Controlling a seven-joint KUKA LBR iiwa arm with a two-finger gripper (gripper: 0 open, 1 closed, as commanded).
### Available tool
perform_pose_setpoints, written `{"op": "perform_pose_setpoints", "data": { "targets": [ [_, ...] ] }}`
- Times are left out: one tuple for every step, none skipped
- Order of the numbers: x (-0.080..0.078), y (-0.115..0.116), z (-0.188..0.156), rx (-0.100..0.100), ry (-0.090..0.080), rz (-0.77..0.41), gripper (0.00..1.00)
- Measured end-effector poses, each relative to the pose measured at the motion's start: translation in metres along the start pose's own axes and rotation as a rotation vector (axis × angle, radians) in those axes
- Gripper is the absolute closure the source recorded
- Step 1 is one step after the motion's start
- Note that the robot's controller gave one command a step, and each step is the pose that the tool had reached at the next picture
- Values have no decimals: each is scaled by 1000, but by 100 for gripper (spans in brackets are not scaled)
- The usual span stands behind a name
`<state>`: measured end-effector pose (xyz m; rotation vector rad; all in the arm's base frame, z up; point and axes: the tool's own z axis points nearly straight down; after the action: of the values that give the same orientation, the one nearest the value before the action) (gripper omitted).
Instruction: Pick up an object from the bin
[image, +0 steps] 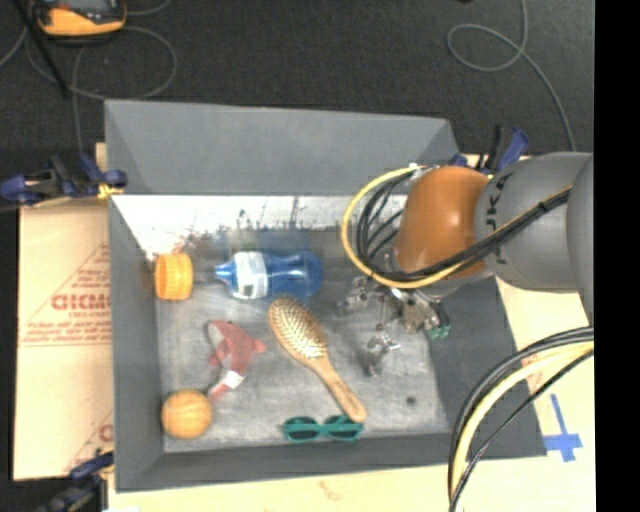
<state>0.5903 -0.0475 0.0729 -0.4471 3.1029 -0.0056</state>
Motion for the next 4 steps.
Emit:
{"op": "perform_pose_setpoints", "data": {
  "targets": [
    [7, 2, -32, -2, 3, 17, 0],
    [51, 4, -11, -1, -1, -78, 0],
    [105, -20, -15, -3, 3, -236, 100],
    [105, -20, -15, -3, 3, -237, 100]
  ]
}}
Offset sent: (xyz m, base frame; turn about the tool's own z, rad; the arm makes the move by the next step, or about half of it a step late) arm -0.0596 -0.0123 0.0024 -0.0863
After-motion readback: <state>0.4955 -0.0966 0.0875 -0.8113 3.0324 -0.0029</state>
